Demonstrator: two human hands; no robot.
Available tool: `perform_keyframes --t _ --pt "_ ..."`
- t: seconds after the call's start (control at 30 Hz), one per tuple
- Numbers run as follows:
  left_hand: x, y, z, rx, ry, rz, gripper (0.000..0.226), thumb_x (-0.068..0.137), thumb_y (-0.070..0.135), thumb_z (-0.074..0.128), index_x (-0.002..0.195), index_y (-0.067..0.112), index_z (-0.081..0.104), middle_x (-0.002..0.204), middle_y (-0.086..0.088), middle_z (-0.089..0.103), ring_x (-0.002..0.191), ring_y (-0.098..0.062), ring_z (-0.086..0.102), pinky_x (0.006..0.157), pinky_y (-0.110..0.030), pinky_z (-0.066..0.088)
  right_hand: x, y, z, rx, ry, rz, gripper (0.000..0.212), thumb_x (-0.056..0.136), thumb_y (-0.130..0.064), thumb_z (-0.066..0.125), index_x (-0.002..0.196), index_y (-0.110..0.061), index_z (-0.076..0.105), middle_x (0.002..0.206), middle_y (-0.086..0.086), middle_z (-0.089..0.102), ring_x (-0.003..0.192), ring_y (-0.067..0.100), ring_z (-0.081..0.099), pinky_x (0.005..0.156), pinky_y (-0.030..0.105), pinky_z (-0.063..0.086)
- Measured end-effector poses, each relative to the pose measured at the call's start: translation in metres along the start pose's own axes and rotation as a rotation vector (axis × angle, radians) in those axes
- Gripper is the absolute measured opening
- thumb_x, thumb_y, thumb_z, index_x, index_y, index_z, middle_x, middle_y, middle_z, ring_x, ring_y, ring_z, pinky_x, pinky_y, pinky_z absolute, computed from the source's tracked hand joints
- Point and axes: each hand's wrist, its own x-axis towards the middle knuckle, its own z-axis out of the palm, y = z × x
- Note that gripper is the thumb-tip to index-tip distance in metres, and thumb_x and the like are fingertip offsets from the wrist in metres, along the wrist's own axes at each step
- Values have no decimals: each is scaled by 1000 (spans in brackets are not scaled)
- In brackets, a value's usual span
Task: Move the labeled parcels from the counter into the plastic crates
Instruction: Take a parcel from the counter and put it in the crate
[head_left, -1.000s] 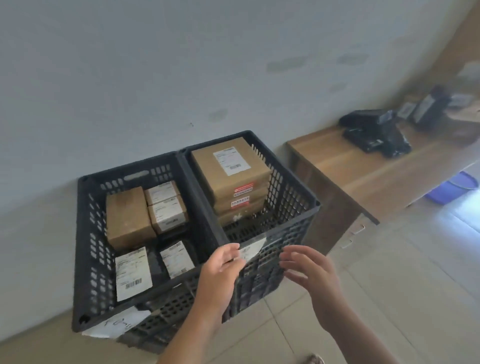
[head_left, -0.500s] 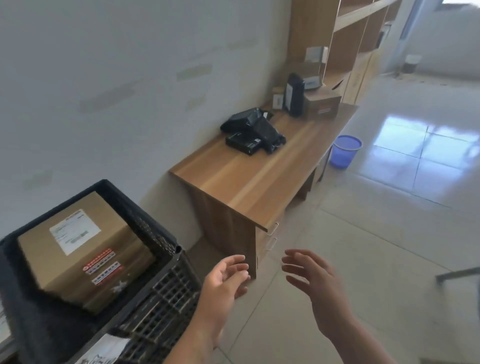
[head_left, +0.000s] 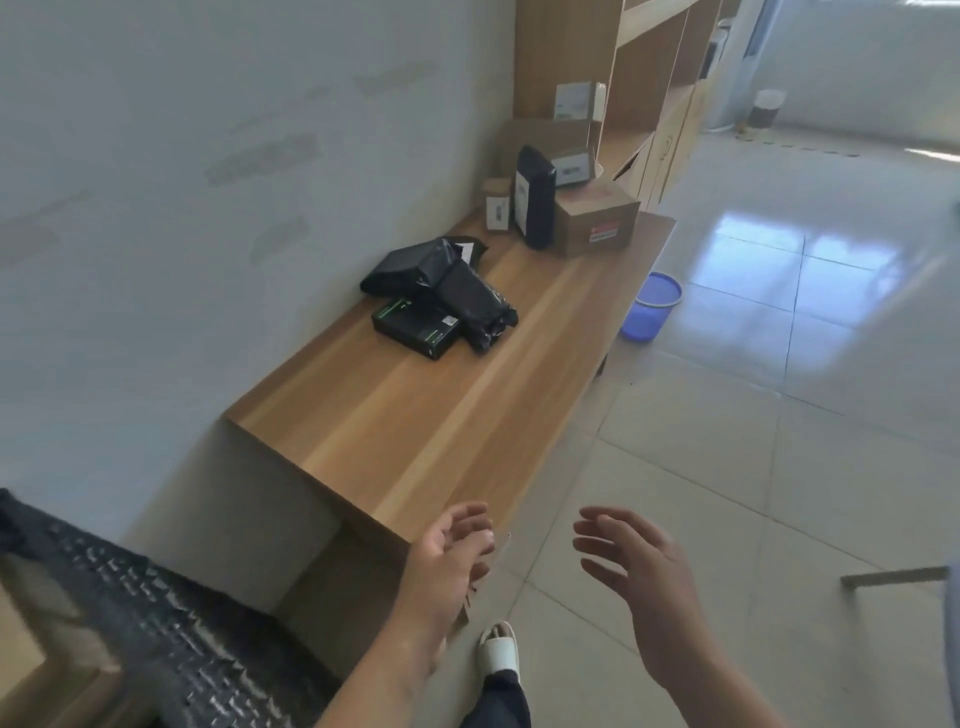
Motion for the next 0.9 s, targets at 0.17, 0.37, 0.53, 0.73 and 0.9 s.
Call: perform_keyframes --t 0.17,0.37,0.53,0.73,0.9 --pt "89 60 15 -38 -13 9 20 99 11 65 114 23 72 114 -3 73 108 -22 70 96 -40 60 75 -54 33 -119 -25 12 17 98 -7 64 95 -11 80 90 7 80 87 20 75 88 40 56" --pt "177 104 20 -136 15 -24 20 100 12 63 117 20 69 109 -4 73 102 -20 70 92 -36 60 152 -91 69 -286 -83 11 13 95 -12 71 97 -20 80 94 -2 79 96 19 74 89 38 58" --pt "214 109 11 -235 90 -49 19 99 11 64 114 20 71 101 -3 76 93 -17 70 83 -32 58 221 -95 110 -559 -143 -24 24 90 -28 78 114 -29 72 118 -8 71 108 12 67 88 33 55" --pt "231 104 5 -211 209 -106 19 99 14 65 112 26 73 109 1 76 102 -17 72 86 -30 60 334 -93 199 -1115 -460 -170 75 88 -43 77 153 -26 42 154 5 40 138 27 42 109 46 46" --pt "246 111 3 -254 489 -194 20 101 14 63 110 27 73 111 -4 74 102 -21 72 72 -22 59 415 -88 265 -1441 -583 -292 88 86 -45 73 158 -23 26 165 12 21 150 36 20 118 53 27"
